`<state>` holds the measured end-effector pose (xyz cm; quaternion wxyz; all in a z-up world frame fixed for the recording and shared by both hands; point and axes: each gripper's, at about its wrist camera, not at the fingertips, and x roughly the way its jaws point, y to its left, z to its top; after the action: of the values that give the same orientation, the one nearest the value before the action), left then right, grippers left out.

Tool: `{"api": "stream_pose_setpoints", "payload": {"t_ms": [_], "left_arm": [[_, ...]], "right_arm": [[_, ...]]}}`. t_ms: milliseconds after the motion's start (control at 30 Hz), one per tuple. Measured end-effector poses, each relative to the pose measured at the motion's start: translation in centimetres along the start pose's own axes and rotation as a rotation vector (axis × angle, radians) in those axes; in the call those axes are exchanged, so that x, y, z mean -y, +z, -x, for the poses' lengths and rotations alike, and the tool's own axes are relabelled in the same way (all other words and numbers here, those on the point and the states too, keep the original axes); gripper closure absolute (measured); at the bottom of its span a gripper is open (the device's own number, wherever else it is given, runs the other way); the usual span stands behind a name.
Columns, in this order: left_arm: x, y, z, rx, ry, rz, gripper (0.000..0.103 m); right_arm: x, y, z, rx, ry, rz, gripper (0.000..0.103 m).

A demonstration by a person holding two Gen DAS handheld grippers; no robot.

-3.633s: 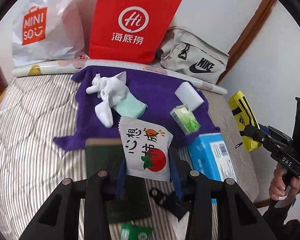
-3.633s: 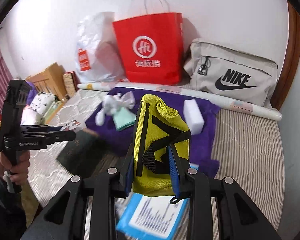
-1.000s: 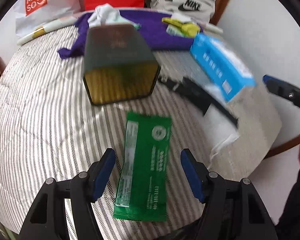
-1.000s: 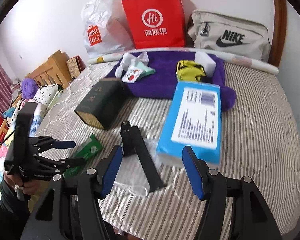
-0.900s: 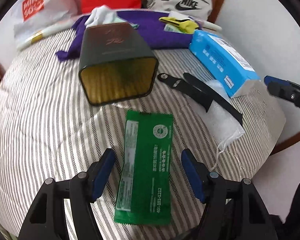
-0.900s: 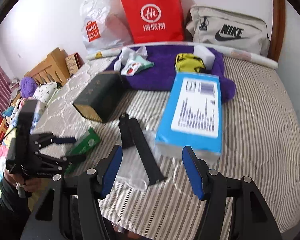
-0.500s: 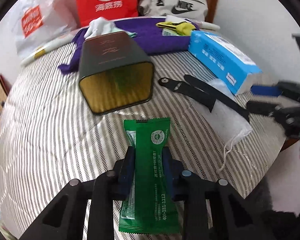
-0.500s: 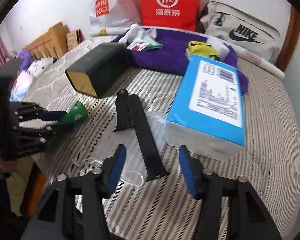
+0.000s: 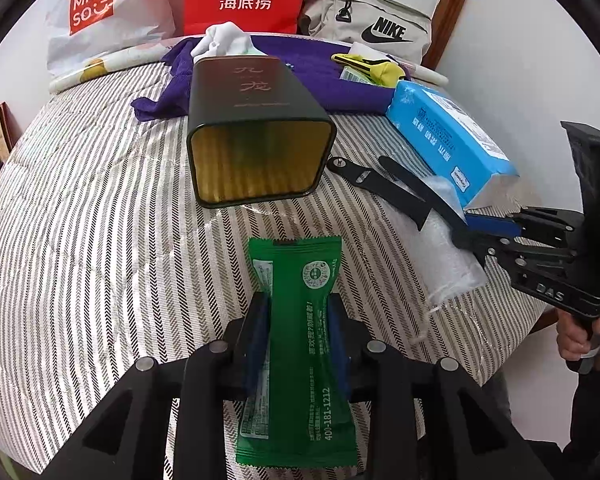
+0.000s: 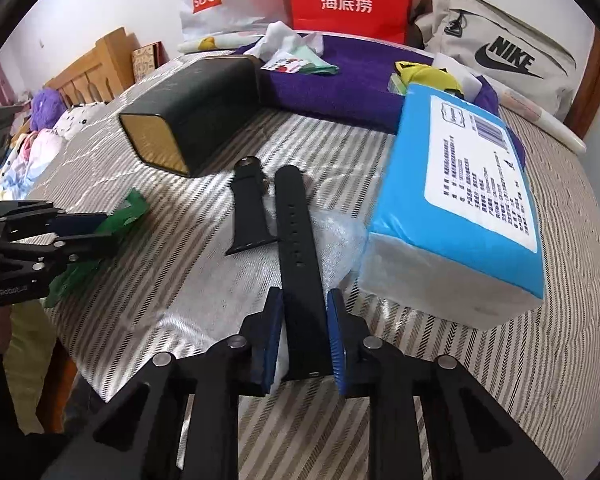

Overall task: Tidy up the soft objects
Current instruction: 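Lift the green snack bar with the left gripper while the right gripper lifts the strap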

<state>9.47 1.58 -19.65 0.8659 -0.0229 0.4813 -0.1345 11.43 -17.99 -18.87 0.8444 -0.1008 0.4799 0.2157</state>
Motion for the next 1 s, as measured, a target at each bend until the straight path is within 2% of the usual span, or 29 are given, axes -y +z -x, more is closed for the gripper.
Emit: {"api": "stream_pose_setpoints", "payload": {"t_ms": [233, 400, 433, 533, 667, 733, 800, 833, 1000], "left_arm": [[-0.4, 0.0, 0.1, 0.007, -0.024, 0.01, 0.072], [-0.7, 0.0, 0.1, 0.009, -0.041, 0.018, 0.072], [-0.8, 0.0, 0.1, 0.008, -0.043, 0.019, 0.072], [-0.8, 0.1, 0.1, 0.004, -0.046, 0.016, 0.072], [-0.9, 0.1, 0.1, 0.002, -0.048, 0.015, 0.072], [-0.9, 0.1, 0.1, 0.001, -0.05, 0.017, 0.072], [-1.0, 0.1, 0.0, 0.0, -0.051, 0.021, 0.072], [-1.0, 0.1, 0.0, 0.0, -0.052, 0.022, 0.072], [-1.1, 0.1, 0.1, 0.003, -0.053, 0.031, 0.072]], "right_arm": [[-0.9, -0.8, 0.9, -0.071, 0.078, 0.005, 0.082], [-1.3, -0.5, 0.6, -0.064, 0.037, 0.027, 0.08], [-1.3, -0.3, 0.7, -0.06, 0.041, 0.027, 0.079], [-1.8, 0.3, 0.8, -0.038, 0.042, 0.049, 0.061], [-2.1, 1.1, -0.6, -0.048, 0.023, 0.067, 0.06], [-2.4, 1.1, -1.4, -0.056, 0.011, 0.084, 0.062], [-2.8, 1.2, -1.4, -0.028, -0.007, 0.11, 0.078], [-2.9, 1.3, -1.2, -0.016, -0.002, 0.111, 0.083], [-2.9, 1.3, 1.2, 0.036, 0.042, 0.096, 0.083]]}}
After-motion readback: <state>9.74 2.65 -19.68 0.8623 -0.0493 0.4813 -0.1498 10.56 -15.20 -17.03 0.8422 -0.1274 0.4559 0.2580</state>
